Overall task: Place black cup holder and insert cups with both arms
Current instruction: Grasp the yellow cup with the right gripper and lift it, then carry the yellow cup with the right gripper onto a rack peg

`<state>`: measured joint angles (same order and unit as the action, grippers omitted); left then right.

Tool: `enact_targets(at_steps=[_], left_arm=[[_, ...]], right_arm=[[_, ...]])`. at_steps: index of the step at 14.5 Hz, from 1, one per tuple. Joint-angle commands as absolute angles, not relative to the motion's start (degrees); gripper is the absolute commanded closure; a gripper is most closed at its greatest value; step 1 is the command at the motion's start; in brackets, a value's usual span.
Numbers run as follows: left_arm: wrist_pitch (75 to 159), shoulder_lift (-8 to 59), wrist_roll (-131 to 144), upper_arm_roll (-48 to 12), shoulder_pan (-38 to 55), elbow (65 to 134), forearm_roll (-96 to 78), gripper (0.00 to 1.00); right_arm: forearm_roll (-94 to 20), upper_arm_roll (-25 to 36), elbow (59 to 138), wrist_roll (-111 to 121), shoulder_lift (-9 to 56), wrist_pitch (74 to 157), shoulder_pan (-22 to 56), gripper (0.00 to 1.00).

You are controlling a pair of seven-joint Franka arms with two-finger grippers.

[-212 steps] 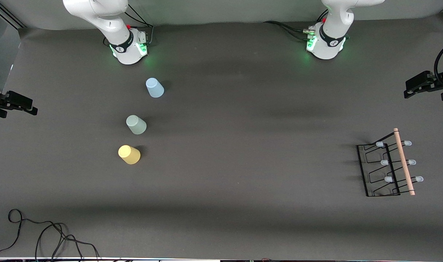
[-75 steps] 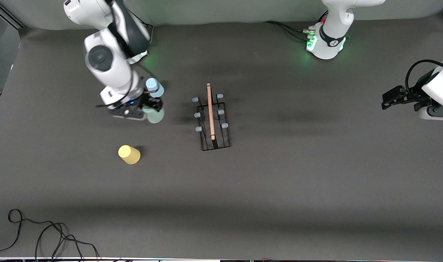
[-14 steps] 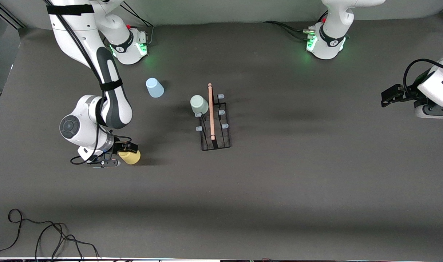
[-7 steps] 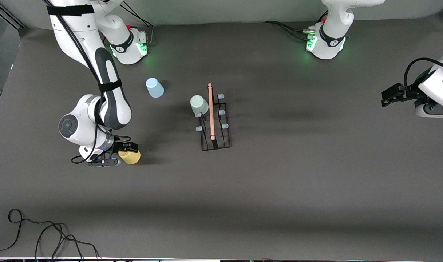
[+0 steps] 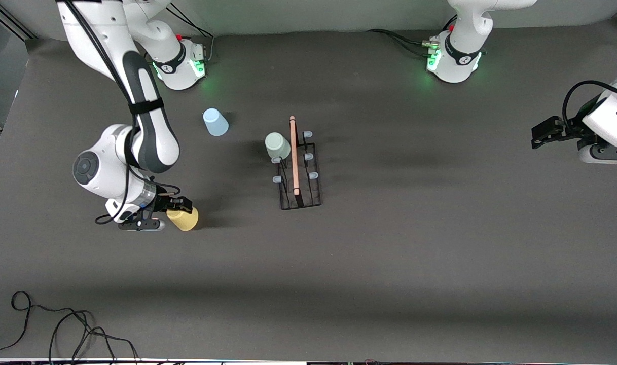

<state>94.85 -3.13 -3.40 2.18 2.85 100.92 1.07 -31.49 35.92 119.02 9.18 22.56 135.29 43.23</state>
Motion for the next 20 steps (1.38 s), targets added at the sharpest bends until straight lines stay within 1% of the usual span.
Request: enact_targets(at_steps=[1,4,6,9,12,20], left_arm=[[94.1,-4.5,-1.8,2.2,3.5,101.6,2.0,0.00],[94.1,-4.5,-1.1,1.8,3.5,101.8,2.0,0.00],[94.2,-4.3,-1.1,1.8,3.5,101.8,2.0,0.00],[94.4,-4.2,-1.1,1.8,3.4,101.8,2.0,0.00],[94.4,-4.3,-1.1,1.8,3.4,101.7,2.0,0.00],[94.6,-4.2,-1.1,1.8,3.4,101.8,2.0,0.00]], right_arm=[[-25.2,36.7,118.0,-3.5,17.9,131.7,48.2,1.00],[-23.6,36.7,112.3,-15.8,16.5,124.5,52.5,1.00],[-23.6,36.7,108.7,-25.3,16.4,122.1,56.1,1.00],[-23.6,36.6,105.5,-36.4,17.6,122.1,62.0,1.00],[-23.6,36.6,103.2,-43.0,20.7,122.3,66.0,1.00],[-21.9,36.4,102.9,-46.5,25.2,123.7,69.7,1.00]])
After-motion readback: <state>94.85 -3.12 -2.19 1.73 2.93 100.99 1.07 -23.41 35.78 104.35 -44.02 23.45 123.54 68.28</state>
